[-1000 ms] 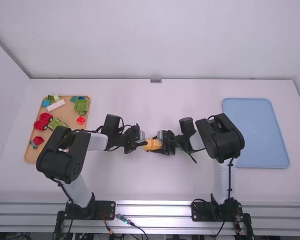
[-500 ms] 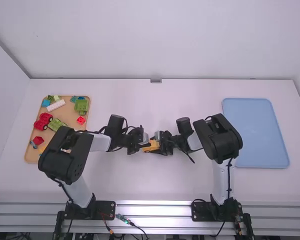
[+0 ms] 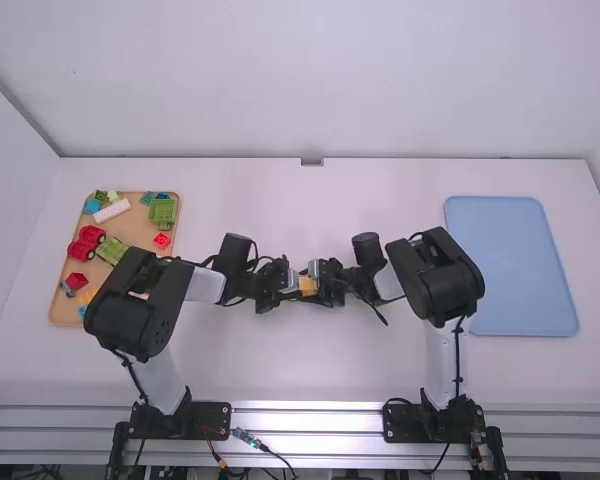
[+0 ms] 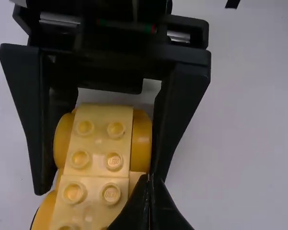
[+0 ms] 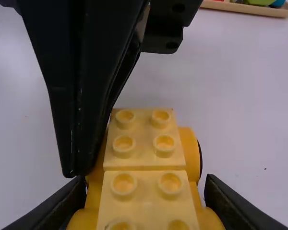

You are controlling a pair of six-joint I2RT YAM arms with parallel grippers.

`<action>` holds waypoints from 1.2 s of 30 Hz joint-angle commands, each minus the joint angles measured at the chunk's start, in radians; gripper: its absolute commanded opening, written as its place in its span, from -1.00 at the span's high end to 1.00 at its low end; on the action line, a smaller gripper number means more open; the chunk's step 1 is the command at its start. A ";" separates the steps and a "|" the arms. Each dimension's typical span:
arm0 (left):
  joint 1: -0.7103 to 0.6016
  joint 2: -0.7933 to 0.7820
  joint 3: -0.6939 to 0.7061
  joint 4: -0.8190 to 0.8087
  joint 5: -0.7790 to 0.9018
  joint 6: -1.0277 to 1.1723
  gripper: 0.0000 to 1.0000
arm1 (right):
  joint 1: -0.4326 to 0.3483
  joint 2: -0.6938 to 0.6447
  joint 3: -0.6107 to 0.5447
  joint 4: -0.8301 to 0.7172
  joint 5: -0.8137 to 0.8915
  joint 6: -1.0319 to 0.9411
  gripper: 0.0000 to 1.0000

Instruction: Assemble lego blocks to make yellow taxi

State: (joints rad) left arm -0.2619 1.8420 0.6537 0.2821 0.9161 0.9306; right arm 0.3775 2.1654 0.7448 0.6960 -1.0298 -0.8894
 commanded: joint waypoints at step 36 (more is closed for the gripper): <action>0.027 -0.076 -0.006 0.026 -0.070 -0.028 0.97 | 0.002 0.011 0.006 -0.049 -0.020 -0.001 0.22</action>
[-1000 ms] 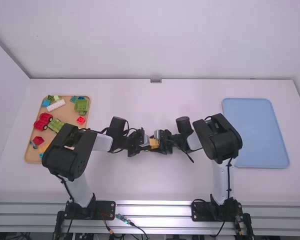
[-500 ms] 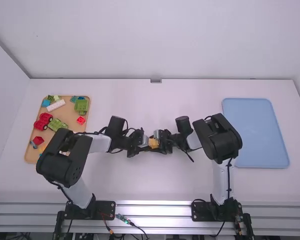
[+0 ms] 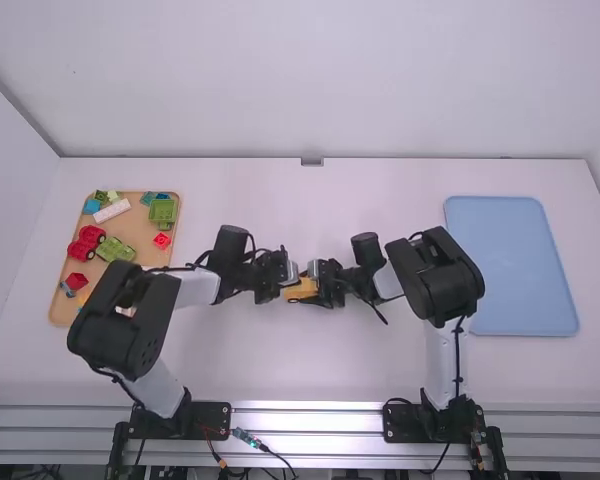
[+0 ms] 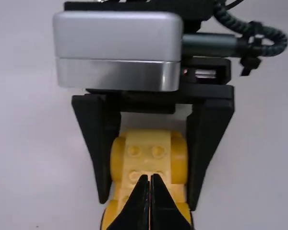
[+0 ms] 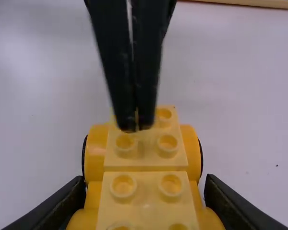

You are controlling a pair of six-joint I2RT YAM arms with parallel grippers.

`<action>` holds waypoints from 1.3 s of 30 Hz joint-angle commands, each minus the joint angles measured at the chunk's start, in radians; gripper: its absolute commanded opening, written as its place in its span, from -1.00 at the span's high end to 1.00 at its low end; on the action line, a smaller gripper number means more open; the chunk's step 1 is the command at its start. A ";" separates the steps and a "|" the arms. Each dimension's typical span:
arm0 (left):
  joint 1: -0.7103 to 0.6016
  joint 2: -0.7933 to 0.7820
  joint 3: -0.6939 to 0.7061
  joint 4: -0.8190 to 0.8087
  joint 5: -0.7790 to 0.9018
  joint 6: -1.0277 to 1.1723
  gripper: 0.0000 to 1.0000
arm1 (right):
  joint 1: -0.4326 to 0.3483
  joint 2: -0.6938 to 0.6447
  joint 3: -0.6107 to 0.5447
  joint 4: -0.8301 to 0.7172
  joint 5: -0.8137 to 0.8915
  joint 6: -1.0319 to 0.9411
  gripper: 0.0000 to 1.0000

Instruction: Assemble lego blocks to make yellow taxi

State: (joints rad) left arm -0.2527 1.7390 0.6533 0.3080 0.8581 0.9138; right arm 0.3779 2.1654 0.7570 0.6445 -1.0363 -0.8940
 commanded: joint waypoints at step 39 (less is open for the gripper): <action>0.047 0.225 0.069 0.095 0.100 -0.131 0.97 | -0.026 0.033 0.021 -0.075 -0.042 -0.055 0.38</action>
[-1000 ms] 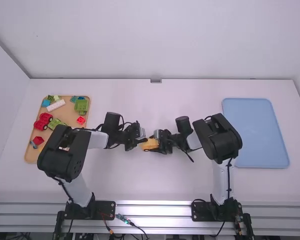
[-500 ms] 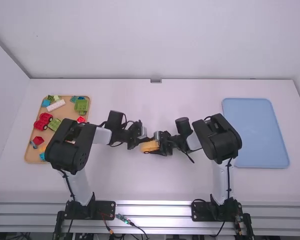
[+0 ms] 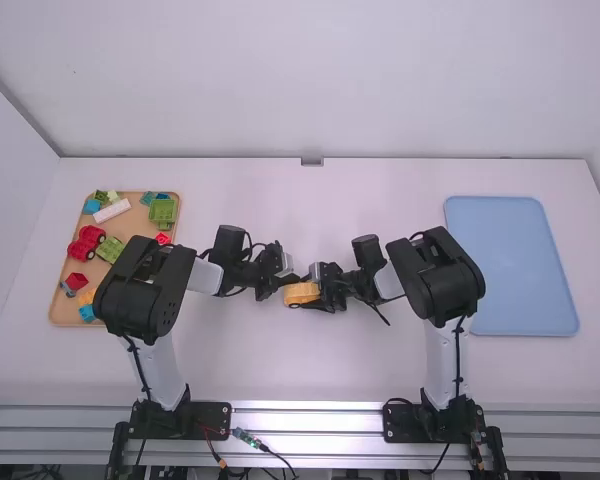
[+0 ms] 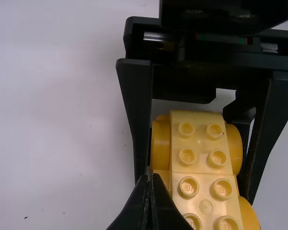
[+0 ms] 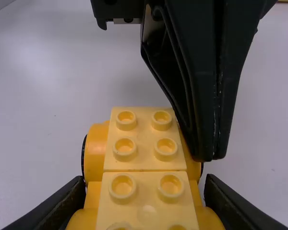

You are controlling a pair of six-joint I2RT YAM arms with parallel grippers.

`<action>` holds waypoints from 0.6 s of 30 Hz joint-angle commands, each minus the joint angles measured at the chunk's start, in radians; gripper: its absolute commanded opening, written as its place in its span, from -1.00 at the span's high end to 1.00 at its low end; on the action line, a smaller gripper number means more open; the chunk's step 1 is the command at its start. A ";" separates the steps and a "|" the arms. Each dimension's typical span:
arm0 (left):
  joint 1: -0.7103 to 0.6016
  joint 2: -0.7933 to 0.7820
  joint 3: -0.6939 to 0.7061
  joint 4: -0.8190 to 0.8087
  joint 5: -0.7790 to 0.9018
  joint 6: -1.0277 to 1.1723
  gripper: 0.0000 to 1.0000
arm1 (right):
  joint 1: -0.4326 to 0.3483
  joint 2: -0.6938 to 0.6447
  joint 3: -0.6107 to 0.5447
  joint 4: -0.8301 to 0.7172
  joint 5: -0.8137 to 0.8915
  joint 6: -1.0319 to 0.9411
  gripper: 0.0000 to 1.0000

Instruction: Assemble lego blocks to make yellow taxi

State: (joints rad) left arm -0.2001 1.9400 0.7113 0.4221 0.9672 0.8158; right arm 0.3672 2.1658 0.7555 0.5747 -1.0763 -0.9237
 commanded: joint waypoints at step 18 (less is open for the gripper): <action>0.034 -0.072 0.160 -0.391 -0.005 0.172 0.97 | -0.015 0.054 0.031 0.026 -0.006 -0.002 0.41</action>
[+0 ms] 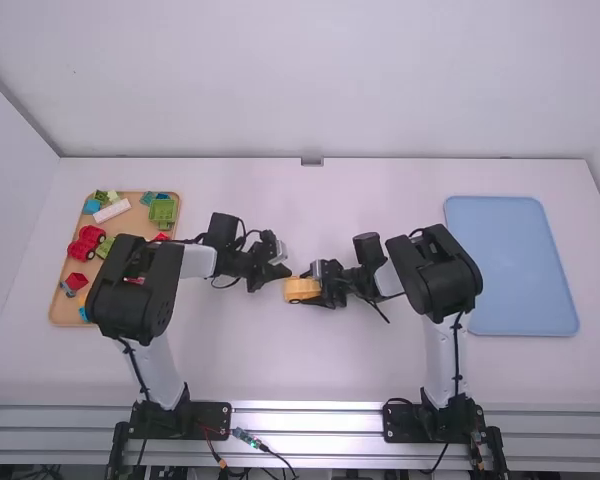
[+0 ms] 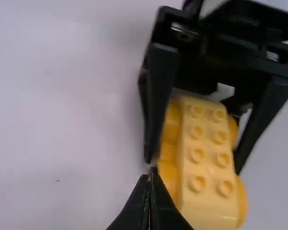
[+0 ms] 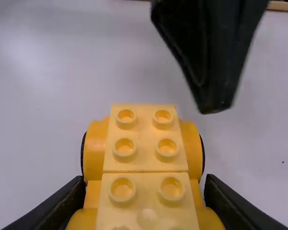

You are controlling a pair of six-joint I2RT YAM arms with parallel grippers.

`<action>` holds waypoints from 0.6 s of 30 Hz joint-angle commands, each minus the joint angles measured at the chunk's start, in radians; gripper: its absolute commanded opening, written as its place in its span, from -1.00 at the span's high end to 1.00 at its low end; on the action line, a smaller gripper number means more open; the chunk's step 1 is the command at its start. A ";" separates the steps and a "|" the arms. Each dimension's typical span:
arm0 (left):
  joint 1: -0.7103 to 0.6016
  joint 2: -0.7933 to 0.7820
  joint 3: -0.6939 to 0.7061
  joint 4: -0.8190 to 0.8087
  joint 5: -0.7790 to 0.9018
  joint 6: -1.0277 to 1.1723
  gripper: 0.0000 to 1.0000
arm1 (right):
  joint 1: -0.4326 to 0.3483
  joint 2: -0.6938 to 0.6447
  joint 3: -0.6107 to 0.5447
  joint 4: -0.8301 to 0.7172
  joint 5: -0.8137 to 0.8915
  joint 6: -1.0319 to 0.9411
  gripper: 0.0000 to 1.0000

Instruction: Assemble lego blocks to make yellow taxi

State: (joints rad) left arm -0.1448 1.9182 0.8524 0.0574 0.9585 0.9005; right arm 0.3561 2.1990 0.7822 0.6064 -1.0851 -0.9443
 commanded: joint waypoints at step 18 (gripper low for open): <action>-0.060 -0.162 -0.186 0.178 -0.024 0.035 0.97 | -0.003 0.021 0.018 -0.038 0.028 0.021 0.42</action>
State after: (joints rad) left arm -0.1986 1.7645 0.6872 0.2329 0.9302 0.9741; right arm 0.3561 2.1990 0.7925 0.5804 -1.0718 -0.9253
